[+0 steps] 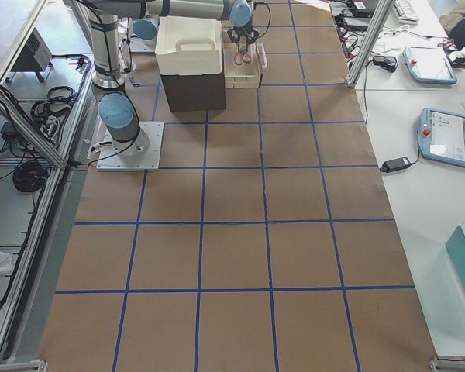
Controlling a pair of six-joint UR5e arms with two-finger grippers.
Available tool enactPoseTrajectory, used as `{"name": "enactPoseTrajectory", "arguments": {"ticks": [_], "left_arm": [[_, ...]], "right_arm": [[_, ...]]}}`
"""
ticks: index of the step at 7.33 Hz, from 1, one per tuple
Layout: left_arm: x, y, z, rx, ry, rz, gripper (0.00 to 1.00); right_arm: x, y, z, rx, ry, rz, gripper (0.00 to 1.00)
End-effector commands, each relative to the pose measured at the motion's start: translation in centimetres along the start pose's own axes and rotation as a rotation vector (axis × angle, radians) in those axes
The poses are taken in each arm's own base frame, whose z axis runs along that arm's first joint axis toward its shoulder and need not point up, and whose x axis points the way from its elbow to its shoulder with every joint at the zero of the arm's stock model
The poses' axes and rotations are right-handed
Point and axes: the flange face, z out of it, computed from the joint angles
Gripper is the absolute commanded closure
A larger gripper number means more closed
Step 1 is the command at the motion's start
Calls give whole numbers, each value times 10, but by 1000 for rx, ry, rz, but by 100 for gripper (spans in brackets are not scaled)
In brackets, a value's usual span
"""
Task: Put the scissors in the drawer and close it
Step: 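Lower the held scissors into the open wooden drawer with the right gripper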
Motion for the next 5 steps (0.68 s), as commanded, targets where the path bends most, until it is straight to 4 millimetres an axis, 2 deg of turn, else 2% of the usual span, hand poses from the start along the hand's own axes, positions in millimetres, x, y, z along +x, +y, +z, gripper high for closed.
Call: {"name": "enactPoseTrajectory", "arguments": {"ticks": [1,2,5], "left_arm": [[-1,-1,0,3,-1,0,0],[-1,-1,-1,6,-1,-2,0],[-1,-2,-3,13,-2,-10,0]], "right_arm": [[1,-3,10,-7,-9,-15,100],[2,-5,19,-14,-21,-17,100],[2,-3,28,-38,-25,-32,100]]}}
